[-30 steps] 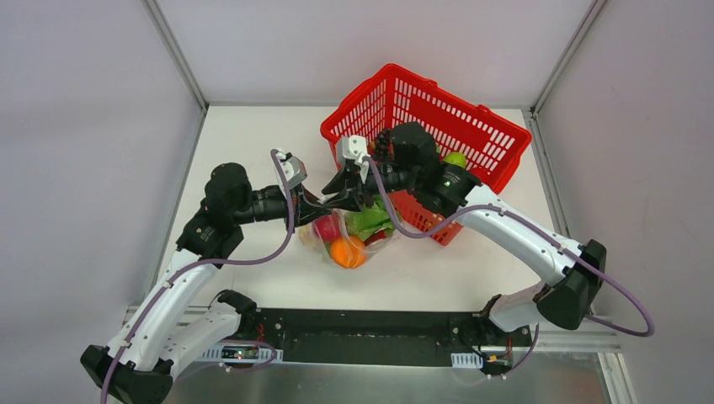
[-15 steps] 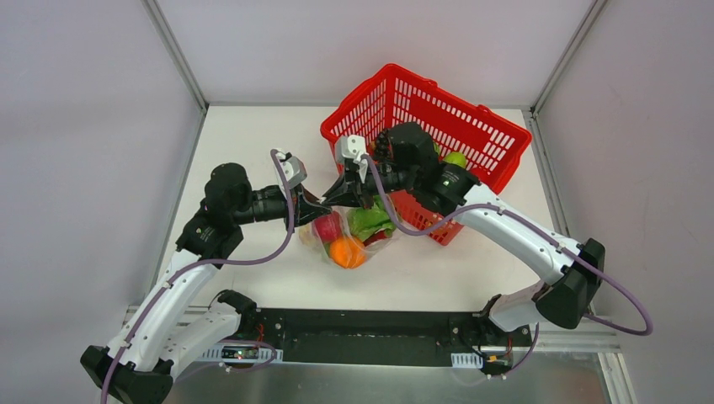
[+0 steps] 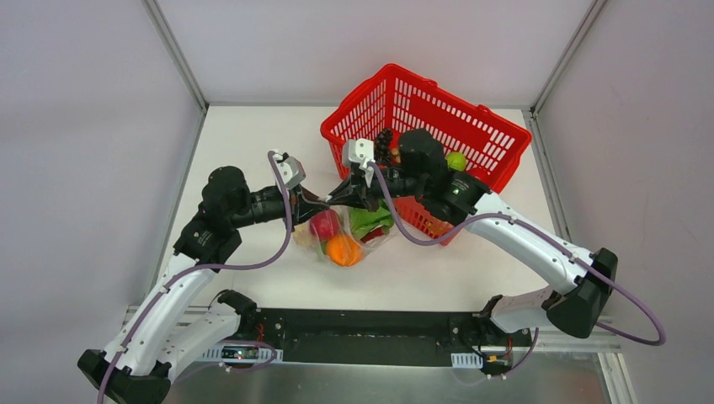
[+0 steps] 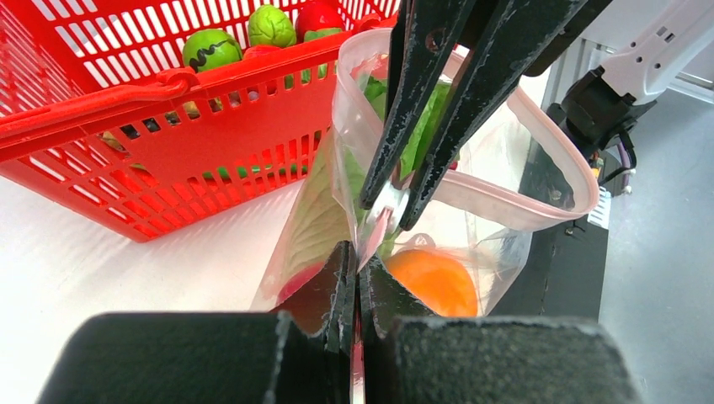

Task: Place the food in the zip-top bag and seal the zipper
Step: Zip the zipper food storage bag at the center of the board.

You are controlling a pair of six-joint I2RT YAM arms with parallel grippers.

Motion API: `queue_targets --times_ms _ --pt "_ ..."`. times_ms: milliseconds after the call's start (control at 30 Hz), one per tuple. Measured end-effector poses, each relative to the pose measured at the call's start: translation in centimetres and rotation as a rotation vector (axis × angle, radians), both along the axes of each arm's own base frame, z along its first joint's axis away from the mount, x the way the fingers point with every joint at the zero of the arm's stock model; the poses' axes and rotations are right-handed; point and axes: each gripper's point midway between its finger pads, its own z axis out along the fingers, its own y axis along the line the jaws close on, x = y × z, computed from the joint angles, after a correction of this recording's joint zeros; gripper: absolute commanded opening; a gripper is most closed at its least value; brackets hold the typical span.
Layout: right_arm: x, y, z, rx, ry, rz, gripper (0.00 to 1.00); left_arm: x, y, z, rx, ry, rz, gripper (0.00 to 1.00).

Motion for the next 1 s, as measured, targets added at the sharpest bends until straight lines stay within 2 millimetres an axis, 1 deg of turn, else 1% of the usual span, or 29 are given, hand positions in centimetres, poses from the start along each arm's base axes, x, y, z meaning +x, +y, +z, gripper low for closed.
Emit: queue_targets --times_ms 167,300,333,433,467,533,600,633,667,800,867,1000 --pt "0.3 -0.4 -0.2 -0.008 -0.006 -0.031 0.0 0.4 0.5 0.1 0.002 -0.013 0.043 0.0" --pt "0.4 -0.8 -0.3 -0.014 -0.012 -0.057 0.0 0.4 1.0 0.3 -0.009 -0.044 0.073 0.0" --pt "0.3 -0.8 -0.3 -0.014 -0.012 -0.058 0.0 0.3 1.0 0.4 -0.013 -0.049 0.072 0.06" --pt "0.1 -1.1 -0.1 -0.008 -0.012 -0.058 0.0 0.1 0.6 0.7 -0.026 -0.05 0.045 0.33" --pt "0.1 -1.2 0.0 -0.006 -0.011 -0.058 0.0 0.0 0.4 0.8 -0.033 -0.047 0.033 0.39" --pt "0.1 -1.2 0.1 -0.004 -0.004 -0.06 0.0 0.0 -0.2 1.0 -0.048 -0.027 -0.001 0.44" --pt "0.1 -1.3 0.0 -0.005 0.003 -0.063 0.0 -0.2 -0.8 1.3 -0.057 -0.006 -0.045 0.45" --pt "0.1 -1.3 0.0 -0.004 0.007 -0.064 0.0 -0.2 -1.1 1.3 -0.057 0.004 -0.061 0.44" --pt "0.1 -1.3 0.0 -0.004 0.009 -0.064 0.0 -0.2 -1.3 1.3 -0.057 0.009 -0.074 0.41" --pt "0.1 -1.3 0.0 -0.005 0.011 -0.064 0.0 -0.7 -1.5 1.2 -0.051 0.02 -0.112 0.11" --pt "0.1 -1.3 -0.1 -0.009 0.015 -0.064 0.0 -0.9 -1.5 1.1 -0.041 0.014 -0.122 0.0" --pt "0.0 -1.3 -0.2 -0.013 0.017 -0.063 0.0 -1.0 -1.3 1.0 -0.019 -0.003 -0.129 0.0"
